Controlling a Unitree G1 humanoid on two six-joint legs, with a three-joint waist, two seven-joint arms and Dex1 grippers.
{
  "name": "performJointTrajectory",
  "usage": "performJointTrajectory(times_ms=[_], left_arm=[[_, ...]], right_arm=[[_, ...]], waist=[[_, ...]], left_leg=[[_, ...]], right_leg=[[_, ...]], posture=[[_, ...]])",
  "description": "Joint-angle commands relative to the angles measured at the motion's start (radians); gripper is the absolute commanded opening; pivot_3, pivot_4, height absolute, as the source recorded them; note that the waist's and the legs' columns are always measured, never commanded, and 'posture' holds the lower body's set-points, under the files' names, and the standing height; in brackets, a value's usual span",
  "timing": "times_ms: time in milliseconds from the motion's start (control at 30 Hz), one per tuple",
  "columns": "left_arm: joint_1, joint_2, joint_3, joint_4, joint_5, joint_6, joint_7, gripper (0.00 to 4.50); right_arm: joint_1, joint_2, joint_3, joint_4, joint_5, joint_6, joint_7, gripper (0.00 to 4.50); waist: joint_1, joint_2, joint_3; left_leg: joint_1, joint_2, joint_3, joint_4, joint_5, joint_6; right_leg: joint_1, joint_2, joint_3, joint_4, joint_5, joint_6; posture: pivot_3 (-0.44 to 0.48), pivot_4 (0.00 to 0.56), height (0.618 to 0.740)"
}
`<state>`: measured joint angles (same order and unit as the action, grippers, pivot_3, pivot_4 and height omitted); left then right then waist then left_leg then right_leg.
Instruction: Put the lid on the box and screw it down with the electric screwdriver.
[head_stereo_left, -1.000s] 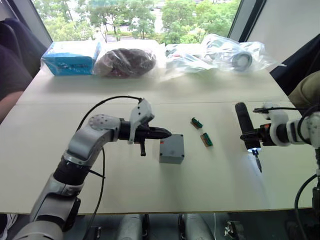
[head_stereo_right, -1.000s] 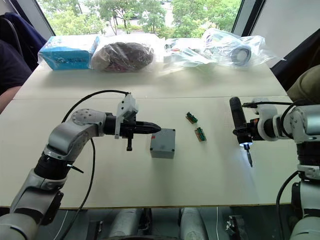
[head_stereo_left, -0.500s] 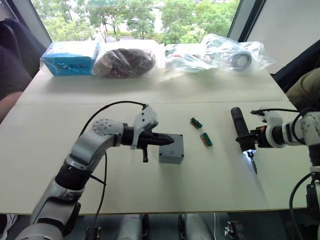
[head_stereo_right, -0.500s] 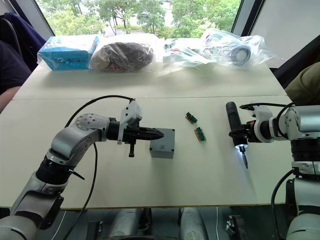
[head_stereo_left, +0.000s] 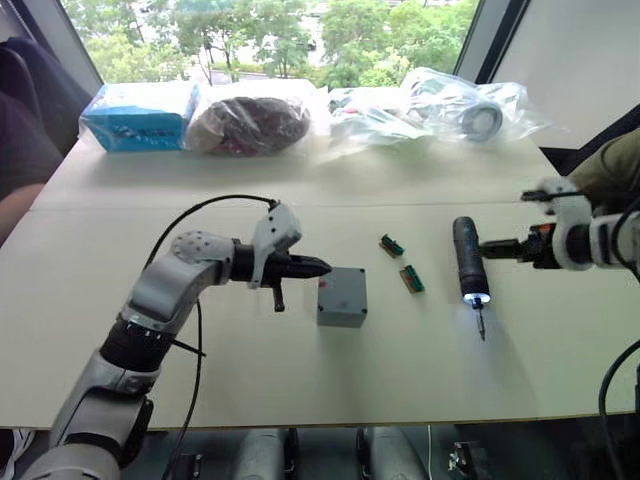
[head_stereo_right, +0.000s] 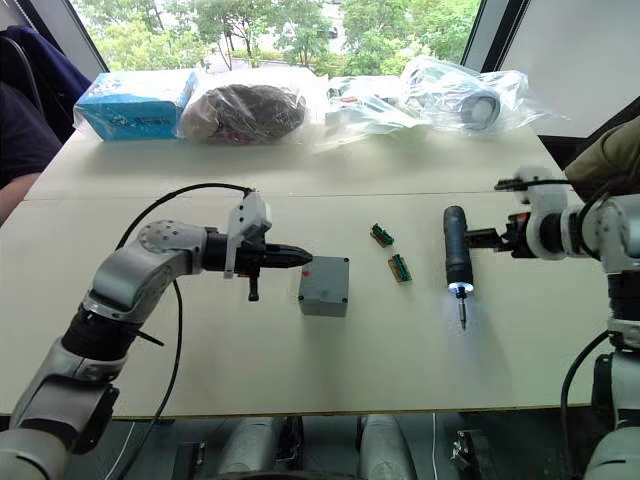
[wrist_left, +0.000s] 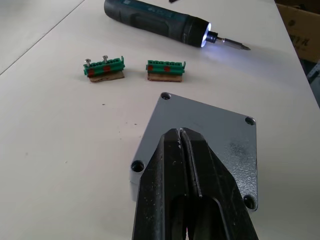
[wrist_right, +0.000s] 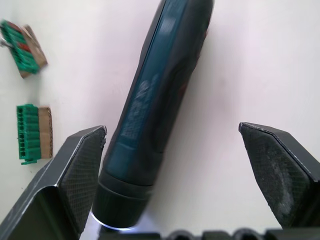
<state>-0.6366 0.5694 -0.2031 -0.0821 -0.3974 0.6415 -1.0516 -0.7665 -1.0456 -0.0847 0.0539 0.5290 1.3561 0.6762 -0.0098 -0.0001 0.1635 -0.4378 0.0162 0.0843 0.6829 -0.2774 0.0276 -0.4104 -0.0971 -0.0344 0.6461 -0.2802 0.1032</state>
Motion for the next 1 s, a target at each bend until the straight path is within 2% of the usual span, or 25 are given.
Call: performJointTrajectory(times_ms=[33, 167, 267, 400, 700, 1000], left_arm=[[-0.017, 0.004, 0.038, 0.020, -0.003, -0.016, 0.002, 0.00], [0.009, 0.011, 0.009, 0.035, 0.024, -0.021, -0.004, 0.00], [0.030, 0.014, -0.022, 0.032, 0.047, -0.022, -0.010, 0.00], [0.053, 0.018, -0.069, 0.026, 0.090, -0.035, -0.016, 0.00], [0.048, -0.025, -0.138, 0.088, 0.159, -0.101, -0.028, 0.00], [-0.051, -0.144, -0.152, 0.243, 0.217, -0.199, -0.005, 0.00]], right_arm=[[0.031, 0.030, -0.101, -0.216, 0.086, -0.039, 0.039, 4.48], [0.204, 0.100, -0.131, -0.465, 0.183, -0.065, 0.078, 4.48], [0.360, 0.120, -0.062, -0.630, 0.195, -0.118, 0.089, 4.48], [0.463, 0.120, 0.044, -0.712, 0.165, -0.195, 0.094, 4.48], [0.446, 0.177, 0.235, -0.670, 0.065, -0.298, 0.065, 4.48], [0.416, 0.223, 0.259, -0.696, 0.118, -0.257, 0.090, 4.48]], waist=[[0.000, -0.001, 0.000], [0.005, -0.004, -0.001], [0.020, -0.004, -0.001], [0.023, -0.004, 0.000], [0.023, -0.005, 0.000], [0.023, -0.005, 0.000]], left_leg=[[0.000, 0.000, 0.000, 0.000, 0.000, 0.000], [0.000, 0.000, -0.002, 0.000, 0.000, 0.000], [0.000, 0.000, -0.001, 0.001, 0.000, 0.000], [0.000, -0.001, -0.002, 0.002, -0.001, 0.002], [0.001, -0.001, -0.002, 0.002, -0.001, 0.002], [0.001, -0.001, -0.002, 0.003, -0.001, 0.002]], right_leg=[[0.000, 0.000, 0.000, 0.000, 0.000, 0.000], [0.002, 0.000, -0.001, 0.000, 0.000, 0.000], [0.002, -0.001, -0.001, 0.000, 0.000, 0.000], [0.002, -0.001, -0.001, 0.001, 0.000, 0.001], [0.003, 0.000, -0.001, 0.001, 0.001, 0.001], [0.003, 0.000, -0.002, 0.001, 0.001, 0.001]], posture=[[0.000, 0.150, 0.740], [0.000, 0.150, 0.740], [0.000, 0.150, 0.740], [0.000, 0.150, 0.740], [0.000, 0.150, 0.740], [0.000, 0.150, 0.740]])
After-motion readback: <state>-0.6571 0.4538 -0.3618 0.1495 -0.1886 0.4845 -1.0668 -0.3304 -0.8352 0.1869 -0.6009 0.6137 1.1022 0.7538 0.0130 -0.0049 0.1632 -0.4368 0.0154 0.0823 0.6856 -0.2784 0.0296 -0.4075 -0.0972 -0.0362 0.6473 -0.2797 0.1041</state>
